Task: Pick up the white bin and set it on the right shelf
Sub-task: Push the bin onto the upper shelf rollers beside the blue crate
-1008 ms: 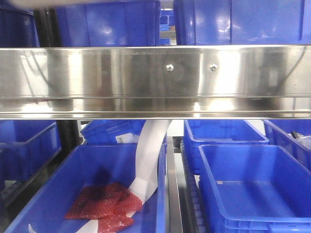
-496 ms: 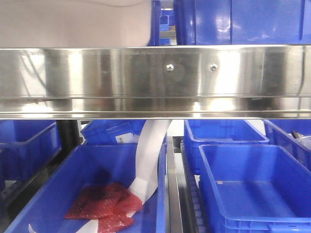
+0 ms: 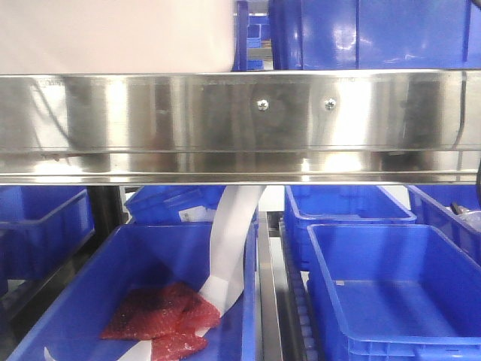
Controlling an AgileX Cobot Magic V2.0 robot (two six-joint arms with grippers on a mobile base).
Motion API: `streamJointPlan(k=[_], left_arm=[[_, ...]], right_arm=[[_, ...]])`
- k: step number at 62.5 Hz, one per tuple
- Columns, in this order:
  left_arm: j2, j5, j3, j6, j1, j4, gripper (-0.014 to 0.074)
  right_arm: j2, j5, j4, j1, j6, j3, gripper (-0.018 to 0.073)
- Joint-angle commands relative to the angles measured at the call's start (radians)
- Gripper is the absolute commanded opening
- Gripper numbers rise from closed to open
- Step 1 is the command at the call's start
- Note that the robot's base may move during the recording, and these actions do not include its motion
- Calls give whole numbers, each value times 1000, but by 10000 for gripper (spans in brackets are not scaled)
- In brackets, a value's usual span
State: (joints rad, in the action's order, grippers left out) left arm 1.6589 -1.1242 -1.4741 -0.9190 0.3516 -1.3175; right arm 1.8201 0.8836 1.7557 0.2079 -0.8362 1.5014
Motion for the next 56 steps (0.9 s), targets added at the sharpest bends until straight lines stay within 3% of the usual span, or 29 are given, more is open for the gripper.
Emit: streamJointPlan(k=[1, 10, 16, 43, 56], left_arm=[[-45, -47, -36, 0, -14, -98, 449], [-45, -52, -60, 0, -12, -81, 449], [-51, -50, -107, 0, -12, -20, 448], [-95, -29, -254, 77, -14, 228, 440], [-118, -27, -254, 106, -14, 276, 438]], right_arm=[[-57, 42, 112, 8, -36, 42, 633], [-59, 21, 16, 4, -36, 63, 633], [-59, 9, -89, -3, -34, 104, 633], [-93, -94, -698, -31, 97, 284, 633], [-140, -136, -821, -34, 116, 288, 633]])
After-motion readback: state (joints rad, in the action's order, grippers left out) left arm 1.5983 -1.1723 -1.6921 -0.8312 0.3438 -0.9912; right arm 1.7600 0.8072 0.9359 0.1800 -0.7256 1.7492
